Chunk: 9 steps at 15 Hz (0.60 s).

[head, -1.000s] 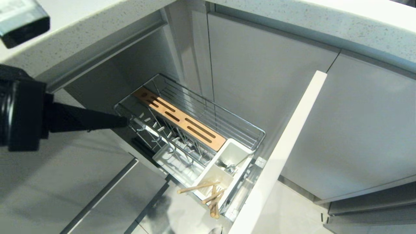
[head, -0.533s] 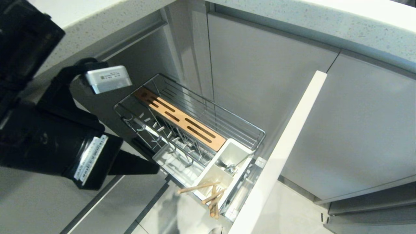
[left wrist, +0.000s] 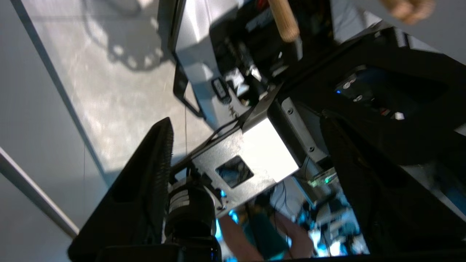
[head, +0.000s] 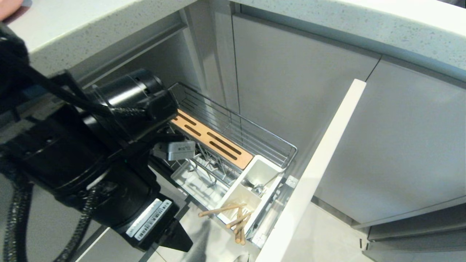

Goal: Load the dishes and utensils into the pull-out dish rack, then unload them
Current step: Take the chopsticks out of the cupboard

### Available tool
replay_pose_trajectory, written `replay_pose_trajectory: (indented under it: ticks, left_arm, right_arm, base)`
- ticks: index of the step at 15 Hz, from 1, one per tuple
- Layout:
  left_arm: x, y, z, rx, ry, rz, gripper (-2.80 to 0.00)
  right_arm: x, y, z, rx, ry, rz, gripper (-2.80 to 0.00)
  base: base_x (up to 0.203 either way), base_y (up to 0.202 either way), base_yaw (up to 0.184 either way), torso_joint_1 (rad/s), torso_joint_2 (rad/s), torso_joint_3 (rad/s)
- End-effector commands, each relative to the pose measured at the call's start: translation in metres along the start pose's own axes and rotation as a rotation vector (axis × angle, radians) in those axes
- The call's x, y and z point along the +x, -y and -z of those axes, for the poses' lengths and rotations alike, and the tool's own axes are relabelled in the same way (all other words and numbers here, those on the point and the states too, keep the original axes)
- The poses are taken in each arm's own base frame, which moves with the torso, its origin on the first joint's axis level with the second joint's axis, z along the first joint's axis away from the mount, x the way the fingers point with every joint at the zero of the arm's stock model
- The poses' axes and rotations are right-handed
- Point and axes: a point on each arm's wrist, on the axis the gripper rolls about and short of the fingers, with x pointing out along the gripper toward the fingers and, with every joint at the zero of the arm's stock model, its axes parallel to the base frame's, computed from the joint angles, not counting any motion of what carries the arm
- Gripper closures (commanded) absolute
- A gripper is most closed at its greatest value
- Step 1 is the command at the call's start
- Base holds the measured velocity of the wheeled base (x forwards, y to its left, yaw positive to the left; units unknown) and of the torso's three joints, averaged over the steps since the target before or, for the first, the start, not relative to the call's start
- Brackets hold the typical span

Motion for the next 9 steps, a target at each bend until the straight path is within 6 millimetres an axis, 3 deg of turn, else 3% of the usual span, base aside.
replay_pose_trajectory:
  ticks: [1, 5, 9]
  left_arm:
    - [0.028, 0.005, -0.018, 0.002, -0.103, -0.023, -2.80]
    - [0.038, 0.010, -0.048, -0.011, -0.076, -0.019, -2.80]
    - [0.066, 0.004, -0.065, -0.035, -0.186, -0.052, -2.80]
  right_arm:
    - [0.000, 0.000, 0.000, 0.000, -0.001, 0.000, 0.00]
    - [0.000, 0.000, 0.000, 0.000, 0.000, -0.001, 0.00]
    - [0.000, 0.000, 0.000, 0.000, 0.000, 0.000, 0.00]
  base:
    - [0.000, 0.000, 0.000, 0.000, 0.00, 0.000]
    - [0.000, 0.000, 0.000, 0.000, 0.00, 0.000]
    - [0.000, 0.000, 0.000, 0.000, 0.00, 0.000]
